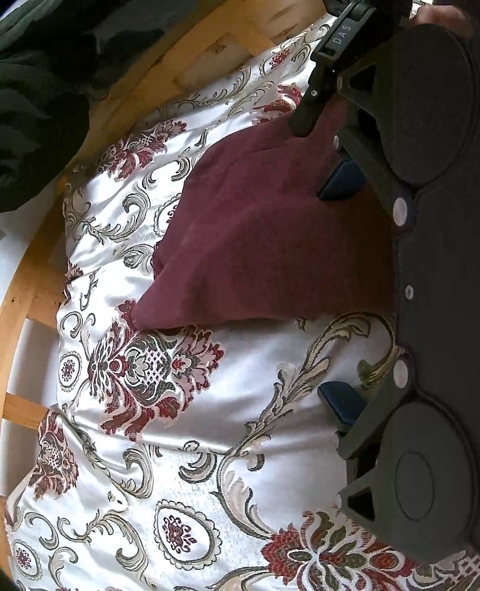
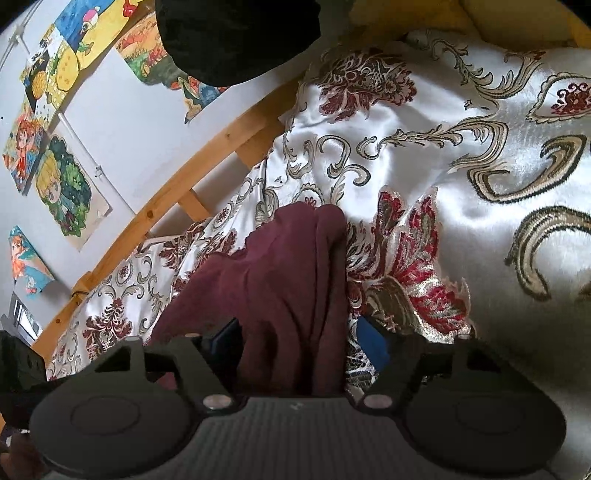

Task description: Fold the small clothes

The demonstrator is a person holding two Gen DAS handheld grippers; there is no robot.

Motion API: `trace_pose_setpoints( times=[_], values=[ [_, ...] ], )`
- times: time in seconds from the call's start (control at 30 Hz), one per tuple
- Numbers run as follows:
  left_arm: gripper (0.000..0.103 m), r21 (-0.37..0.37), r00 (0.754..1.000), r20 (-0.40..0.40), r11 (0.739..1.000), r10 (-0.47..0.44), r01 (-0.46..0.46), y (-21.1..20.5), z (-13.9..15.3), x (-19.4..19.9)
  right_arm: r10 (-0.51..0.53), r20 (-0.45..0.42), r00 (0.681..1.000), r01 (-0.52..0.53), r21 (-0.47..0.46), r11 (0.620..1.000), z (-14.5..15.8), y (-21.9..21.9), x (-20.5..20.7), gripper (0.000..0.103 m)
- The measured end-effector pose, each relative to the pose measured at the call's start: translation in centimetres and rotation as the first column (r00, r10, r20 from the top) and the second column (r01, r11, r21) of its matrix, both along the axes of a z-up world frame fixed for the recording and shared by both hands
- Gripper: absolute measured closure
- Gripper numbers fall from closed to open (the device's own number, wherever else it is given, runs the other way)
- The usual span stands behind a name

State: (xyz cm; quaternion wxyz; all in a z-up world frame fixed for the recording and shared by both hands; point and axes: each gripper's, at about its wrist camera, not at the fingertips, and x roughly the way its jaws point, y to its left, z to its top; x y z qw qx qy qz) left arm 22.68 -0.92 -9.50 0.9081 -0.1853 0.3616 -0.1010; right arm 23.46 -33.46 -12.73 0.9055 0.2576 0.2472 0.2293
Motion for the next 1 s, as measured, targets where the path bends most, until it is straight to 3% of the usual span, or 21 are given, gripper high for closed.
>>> trace_pose_setpoints(
  times=[0.27, 0.67, 1.0],
  values=[
    [0.001, 0.006, 1.0, 0.006, 1.0, 0.009, -0.009, -0.14, -0.1, -0.15, 0.004, 0.003, 1.0, -0.004, -0.008, 1.0, -0.11, 0.13, -0.12, 0.033],
    [0.001, 0.0, 1.0, 0.015, 1.0, 0.012, -0.012, -0.14, -0.2, -0.21, 0.03, 0.003, 1.0, -0.03, 0.001, 1.0, -0.23, 0.35, -0.13, 0.051],
    [0.0, -0.034, 1.0, -0.005, 0.999, 0.0, 0.0, 0.14, -0.42, 0.24, 0.024, -0.004, 1.0, -0.024, 0.007, 1.0, -0.29, 0.3, -0.22, 0.051]
  ],
)
